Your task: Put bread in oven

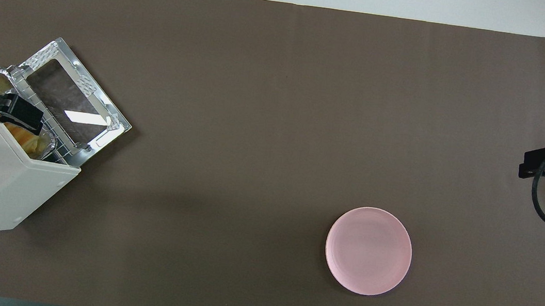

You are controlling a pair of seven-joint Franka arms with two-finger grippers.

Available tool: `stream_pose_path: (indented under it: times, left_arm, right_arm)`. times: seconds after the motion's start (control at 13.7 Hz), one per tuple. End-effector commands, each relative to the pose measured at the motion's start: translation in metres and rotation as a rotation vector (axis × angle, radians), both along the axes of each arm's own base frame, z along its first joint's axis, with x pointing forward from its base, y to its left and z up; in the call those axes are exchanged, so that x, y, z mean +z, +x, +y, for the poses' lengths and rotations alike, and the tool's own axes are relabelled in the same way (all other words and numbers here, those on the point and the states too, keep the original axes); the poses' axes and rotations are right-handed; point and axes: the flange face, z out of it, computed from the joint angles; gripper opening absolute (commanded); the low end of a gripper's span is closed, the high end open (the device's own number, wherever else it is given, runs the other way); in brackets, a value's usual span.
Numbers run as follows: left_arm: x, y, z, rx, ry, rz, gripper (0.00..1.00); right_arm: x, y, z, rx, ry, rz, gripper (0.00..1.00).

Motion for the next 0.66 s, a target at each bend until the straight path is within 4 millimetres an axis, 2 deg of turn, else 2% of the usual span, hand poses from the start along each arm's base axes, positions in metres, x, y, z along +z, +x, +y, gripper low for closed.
stream_pose_path:
  times: [0.0,0.59]
  left_arm:
    - [0.0045,0.0048,0.0012,0.032,-0.076,-0.047,1.00]
    - [0.0056,0.0065,0.0044,0.043,-0.087,-0.059,1.00]
  right_arm:
    - [0.0003,-0.0050,-0.0040,0.005,0.013,-0.012,1.00]
    - [0.0005,-0.0049,-0.0048,0.005,0.014,-0.014,1.00]
